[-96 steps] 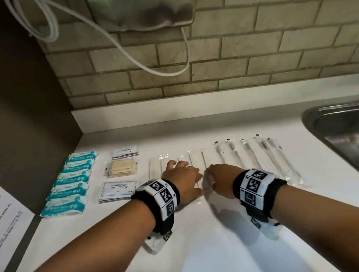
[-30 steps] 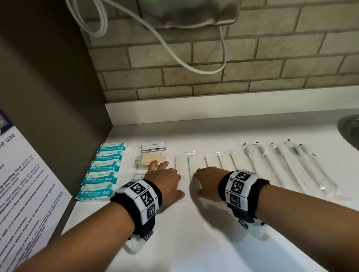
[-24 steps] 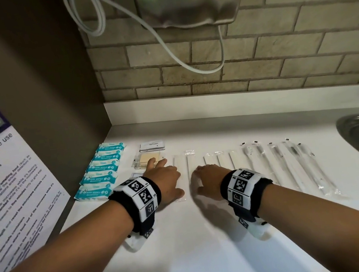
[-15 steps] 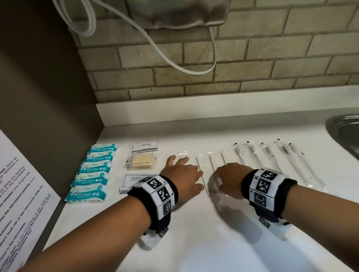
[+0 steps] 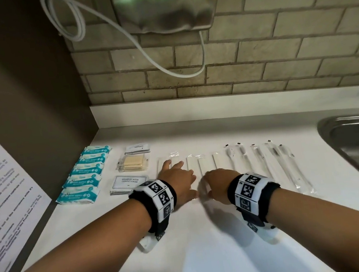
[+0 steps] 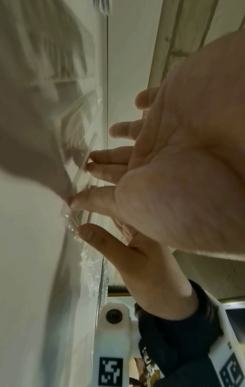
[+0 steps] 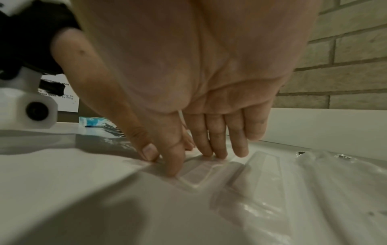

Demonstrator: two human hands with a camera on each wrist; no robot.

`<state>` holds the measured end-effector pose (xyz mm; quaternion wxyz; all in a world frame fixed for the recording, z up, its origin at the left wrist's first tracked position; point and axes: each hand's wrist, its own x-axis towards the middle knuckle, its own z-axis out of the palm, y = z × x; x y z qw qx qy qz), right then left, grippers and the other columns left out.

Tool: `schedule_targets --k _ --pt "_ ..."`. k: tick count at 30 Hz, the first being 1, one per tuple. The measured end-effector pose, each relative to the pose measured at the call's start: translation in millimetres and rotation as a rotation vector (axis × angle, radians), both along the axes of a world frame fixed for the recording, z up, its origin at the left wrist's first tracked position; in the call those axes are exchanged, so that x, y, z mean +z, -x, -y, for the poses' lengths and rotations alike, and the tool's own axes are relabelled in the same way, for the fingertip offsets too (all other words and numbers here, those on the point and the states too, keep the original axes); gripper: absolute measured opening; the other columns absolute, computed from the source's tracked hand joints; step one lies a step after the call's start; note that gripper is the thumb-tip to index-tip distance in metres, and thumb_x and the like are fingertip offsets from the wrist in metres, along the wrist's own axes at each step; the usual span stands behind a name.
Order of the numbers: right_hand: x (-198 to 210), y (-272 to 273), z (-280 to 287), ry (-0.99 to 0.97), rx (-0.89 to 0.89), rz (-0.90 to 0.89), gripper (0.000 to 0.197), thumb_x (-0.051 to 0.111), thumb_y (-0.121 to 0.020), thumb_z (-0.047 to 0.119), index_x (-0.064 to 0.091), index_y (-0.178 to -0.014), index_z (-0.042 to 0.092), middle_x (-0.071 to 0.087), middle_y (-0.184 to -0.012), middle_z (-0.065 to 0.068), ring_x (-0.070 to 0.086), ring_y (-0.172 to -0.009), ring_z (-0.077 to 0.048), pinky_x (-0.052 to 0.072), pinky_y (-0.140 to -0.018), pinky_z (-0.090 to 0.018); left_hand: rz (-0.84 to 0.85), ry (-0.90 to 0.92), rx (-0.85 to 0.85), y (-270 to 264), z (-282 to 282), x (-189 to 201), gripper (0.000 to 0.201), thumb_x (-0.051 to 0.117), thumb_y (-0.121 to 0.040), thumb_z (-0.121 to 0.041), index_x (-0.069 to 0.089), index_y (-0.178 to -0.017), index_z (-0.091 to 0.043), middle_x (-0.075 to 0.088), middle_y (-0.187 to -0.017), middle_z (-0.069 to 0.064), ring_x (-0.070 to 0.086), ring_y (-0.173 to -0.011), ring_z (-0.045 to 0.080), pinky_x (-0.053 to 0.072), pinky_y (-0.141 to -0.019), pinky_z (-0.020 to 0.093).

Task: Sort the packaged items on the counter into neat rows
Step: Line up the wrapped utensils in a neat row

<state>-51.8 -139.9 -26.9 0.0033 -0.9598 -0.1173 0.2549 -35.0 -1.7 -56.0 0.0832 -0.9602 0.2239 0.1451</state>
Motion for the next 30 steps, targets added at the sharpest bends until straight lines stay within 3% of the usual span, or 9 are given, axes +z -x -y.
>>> schedule_targets --k 5,9,19,22,25,30 --pt "1 -2 -5 0.015 -0.012 0.003 0.037 0.052 -0.094 0.036 0.061 -0.123 0.014 0.062 -0.124 -0.005 0.058 -0.117 -0.024 0.047 -0.103 -0.039 -0.015 0.009 0.024 1 0 -1 0.057 0.040 -0.095 -0.053 0.044 -0.143 -0.022 0.035 -0.154 -0.006 0.010 -0.149 0.024 0.000 -0.117 0.053" --pt "-4 -7 -3 -0.003 -0.039 0.022 0.034 0.056 -0.090 0.037 0.065 -0.115 0.017 0.065 -0.119 -0.002 0.061 -0.111 -0.023 0.049 -0.099 -0.038 -0.021 0.003 0.040 -1 1 -1 0.059 0.040 -0.095 -0.055 0.042 -0.144 -0.022 0.035 -0.154 -0.006 0.010 -0.149 0.024 0.001 -0.117 0.053" --pt "-6 -12 0 -0.003 -0.039 0.047 0.037 0.056 -0.091 0.036 0.061 -0.122 0.017 0.063 -0.123 -0.003 0.059 -0.115 -0.023 0.048 -0.100 -0.038 -0.027 -0.018 0.032 -4 -4 -1 0.060 0.041 -0.095 -0.055 0.040 -0.145 -0.022 0.032 -0.156 -0.006 0.011 -0.149 0.024 0.002 -0.117 0.053" --pt "-10 -15 4 -0.008 0.001 0.073 0.030 0.054 -0.091 0.031 0.064 -0.117 0.018 0.064 -0.122 -0.001 0.060 -0.114 -0.023 0.049 -0.098 -0.038 -0.025 -0.006 0.022 -3 -3 1 0.060 0.042 -0.095 -0.054 0.039 -0.145 -0.022 0.029 -0.158 -0.006 0.010 -0.149 0.025 0.001 -0.117 0.054" --pt "-9 -21 14 0.026 0.027 0.155 0.034 0.047 -0.095 0.024 0.057 -0.127 0.014 0.061 -0.129 -0.005 0.058 -0.118 -0.024 0.049 -0.099 -0.037 0.036 0.084 0.003 -2 0 5 0.056 0.041 -0.095 -0.050 0.040 -0.144 -0.022 0.028 -0.158 -0.008 0.008 -0.150 0.023 0.001 -0.117 0.054" --pt "-3 -39 34 0.149 -0.018 0.185 0.040 0.053 -0.091 0.019 0.055 -0.131 0.015 0.060 -0.131 -0.006 0.057 -0.120 -0.025 0.050 -0.097 -0.036 0.025 0.108 -0.037 -4 15 2 0.052 0.036 -0.097 -0.050 0.044 -0.141 -0.023 0.030 -0.157 -0.008 0.008 -0.150 0.022 0.000 -0.117 0.051"
